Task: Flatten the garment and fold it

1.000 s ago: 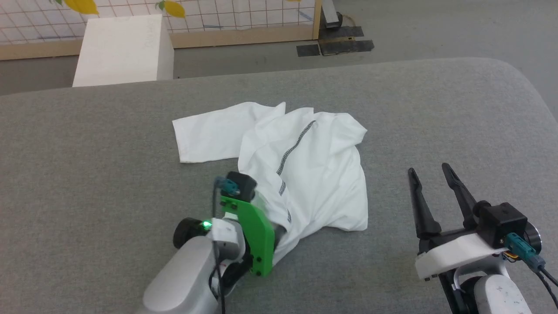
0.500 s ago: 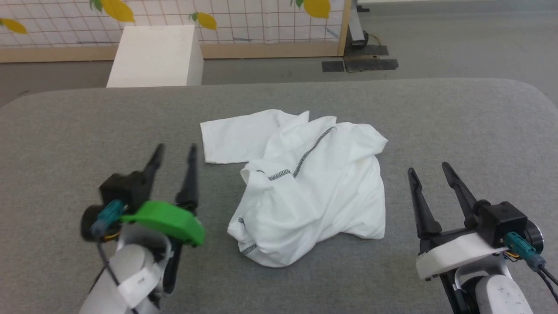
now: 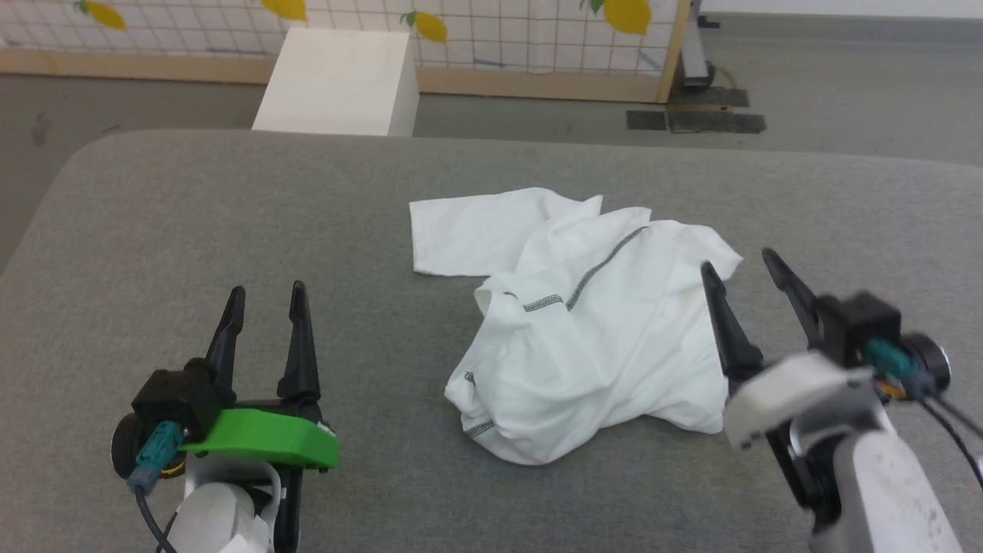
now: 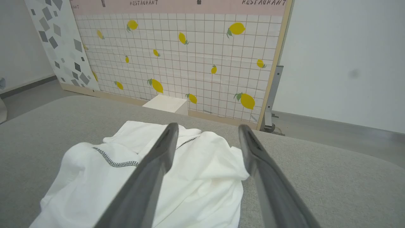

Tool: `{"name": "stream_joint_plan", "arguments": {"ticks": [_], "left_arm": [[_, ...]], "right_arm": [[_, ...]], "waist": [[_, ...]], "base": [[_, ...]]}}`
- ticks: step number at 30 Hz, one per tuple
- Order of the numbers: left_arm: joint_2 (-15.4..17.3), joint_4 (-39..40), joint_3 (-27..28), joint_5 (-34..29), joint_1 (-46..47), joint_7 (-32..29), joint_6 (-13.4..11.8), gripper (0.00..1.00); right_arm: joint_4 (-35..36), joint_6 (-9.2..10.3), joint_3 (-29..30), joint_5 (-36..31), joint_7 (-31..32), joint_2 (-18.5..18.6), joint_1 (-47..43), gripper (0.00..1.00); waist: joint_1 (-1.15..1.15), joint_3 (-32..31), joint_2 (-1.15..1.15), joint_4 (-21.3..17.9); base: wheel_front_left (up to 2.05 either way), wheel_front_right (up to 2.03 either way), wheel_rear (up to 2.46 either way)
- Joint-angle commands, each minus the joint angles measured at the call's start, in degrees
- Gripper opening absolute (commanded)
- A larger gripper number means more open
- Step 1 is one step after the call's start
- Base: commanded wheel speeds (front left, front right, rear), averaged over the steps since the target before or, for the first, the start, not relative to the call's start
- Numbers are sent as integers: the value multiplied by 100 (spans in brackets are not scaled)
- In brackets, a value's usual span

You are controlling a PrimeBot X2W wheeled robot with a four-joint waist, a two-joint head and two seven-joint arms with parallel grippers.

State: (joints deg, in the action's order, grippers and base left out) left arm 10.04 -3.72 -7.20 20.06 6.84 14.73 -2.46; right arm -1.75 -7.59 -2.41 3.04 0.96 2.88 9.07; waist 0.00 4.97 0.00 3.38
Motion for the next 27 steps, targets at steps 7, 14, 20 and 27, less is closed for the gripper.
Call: {"name": "stream_joint_plan", "arguments": {"ticks": [7, 14, 20, 27], "left_arm": [[-464, 138, 341, -393, 65, 26, 388, 100], [-668, 54, 473, -528, 283, 27, 647, 100], [-708, 12, 603, -571, 289, 27, 716, 100], [-714, -68, 696, -574, 125, 27, 714, 100]], "right_arm": [[-1208, 10, 194, -241, 1898, -1, 1705, 100], [-2419, 10, 393, -741, 3468, 61, 2807, 100], [-2560, 10, 358, -777, 4011, 149, 2939, 0], [-1578, 10, 813, -275, 2803, 109, 2281, 0]], "waist": [[0, 603, 0, 541], [0, 885, 0, 819], [0, 839, 0, 790], [0, 532, 0, 513]], "base": [[0, 0, 0], [0, 0, 0], [0, 0, 0], [0, 0, 0]]}}
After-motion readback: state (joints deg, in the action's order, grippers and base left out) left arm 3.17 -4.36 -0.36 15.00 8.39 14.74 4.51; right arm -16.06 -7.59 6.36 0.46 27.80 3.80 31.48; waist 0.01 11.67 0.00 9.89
